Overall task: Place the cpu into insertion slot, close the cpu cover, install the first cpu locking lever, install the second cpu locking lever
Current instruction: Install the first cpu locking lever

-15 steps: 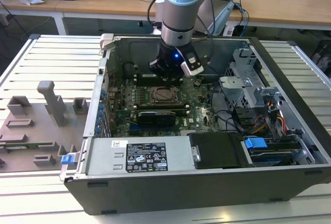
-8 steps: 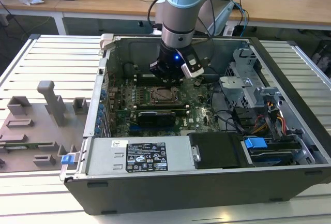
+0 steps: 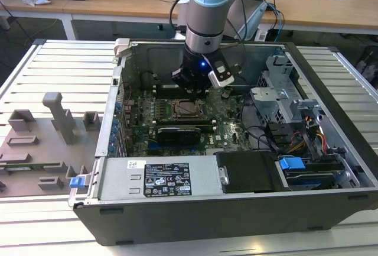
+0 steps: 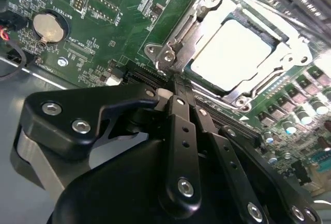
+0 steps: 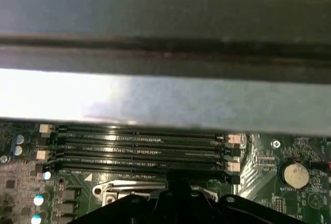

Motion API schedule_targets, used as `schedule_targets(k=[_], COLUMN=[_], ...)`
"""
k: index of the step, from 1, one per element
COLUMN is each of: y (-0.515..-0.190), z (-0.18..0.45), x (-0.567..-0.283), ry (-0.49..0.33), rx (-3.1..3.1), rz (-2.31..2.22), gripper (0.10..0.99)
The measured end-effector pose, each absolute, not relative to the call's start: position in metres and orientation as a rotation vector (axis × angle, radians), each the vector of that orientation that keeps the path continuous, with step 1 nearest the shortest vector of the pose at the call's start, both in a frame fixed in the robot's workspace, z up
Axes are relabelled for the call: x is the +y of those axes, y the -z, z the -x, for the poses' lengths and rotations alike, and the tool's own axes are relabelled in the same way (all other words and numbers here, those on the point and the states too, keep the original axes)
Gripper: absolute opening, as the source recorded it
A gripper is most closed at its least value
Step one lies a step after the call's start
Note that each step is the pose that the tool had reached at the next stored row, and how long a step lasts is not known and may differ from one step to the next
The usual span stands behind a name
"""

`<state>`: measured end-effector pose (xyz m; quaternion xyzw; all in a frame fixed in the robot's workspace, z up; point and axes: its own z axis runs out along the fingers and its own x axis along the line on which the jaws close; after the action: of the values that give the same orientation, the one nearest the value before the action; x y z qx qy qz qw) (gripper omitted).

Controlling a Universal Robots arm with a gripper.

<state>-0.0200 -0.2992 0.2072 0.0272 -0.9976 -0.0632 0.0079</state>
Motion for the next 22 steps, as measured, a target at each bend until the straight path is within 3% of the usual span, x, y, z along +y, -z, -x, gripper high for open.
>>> schedule_targets(k=[7,22], y=[-0.21,-0.264], z=[0.024,0.024], x=[-0.311,-0.312], ry=[0.049,0.045], rx=[-3.127,-3.128], rz=[-0.084,-0.084], gripper=[0.106,0.106])
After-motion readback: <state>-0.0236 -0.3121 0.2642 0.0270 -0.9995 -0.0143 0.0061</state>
